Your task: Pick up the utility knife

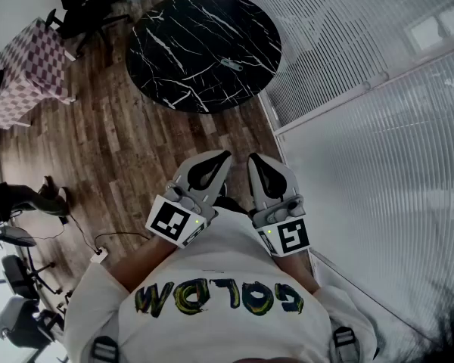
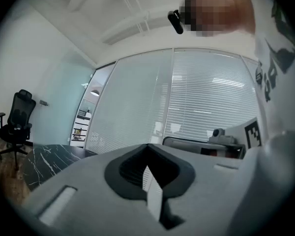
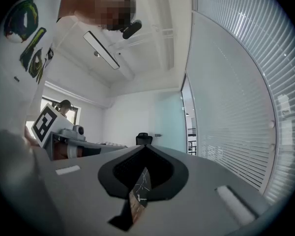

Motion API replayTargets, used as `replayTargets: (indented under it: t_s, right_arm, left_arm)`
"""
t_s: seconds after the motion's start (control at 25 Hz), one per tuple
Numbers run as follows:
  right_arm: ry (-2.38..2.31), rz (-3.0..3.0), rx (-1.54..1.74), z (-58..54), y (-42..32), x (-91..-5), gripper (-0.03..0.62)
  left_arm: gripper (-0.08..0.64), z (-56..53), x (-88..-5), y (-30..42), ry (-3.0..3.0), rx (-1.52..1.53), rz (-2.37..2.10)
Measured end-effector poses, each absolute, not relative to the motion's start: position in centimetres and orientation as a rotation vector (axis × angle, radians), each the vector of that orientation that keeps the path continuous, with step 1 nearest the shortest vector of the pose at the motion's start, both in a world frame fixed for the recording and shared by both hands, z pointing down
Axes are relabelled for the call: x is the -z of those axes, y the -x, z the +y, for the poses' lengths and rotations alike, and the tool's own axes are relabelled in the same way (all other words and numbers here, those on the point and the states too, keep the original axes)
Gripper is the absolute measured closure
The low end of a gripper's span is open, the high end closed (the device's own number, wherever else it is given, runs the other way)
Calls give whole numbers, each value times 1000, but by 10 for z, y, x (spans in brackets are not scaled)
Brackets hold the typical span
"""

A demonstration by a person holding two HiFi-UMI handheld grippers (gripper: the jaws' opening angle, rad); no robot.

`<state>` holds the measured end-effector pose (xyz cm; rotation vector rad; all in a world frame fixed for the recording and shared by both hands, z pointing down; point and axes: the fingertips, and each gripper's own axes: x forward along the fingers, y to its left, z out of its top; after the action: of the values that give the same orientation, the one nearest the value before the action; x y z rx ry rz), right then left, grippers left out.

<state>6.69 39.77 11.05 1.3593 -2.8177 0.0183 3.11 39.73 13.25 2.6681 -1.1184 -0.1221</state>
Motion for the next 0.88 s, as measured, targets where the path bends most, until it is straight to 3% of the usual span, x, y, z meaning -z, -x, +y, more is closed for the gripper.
replayTargets:
  t_s: [0.88]
  right_arm:
    - [-1290, -2853, -65, 354, -72, -130, 590]
  left_arm:
    - [557, 353, -155, -35, -2625, 72, -1146]
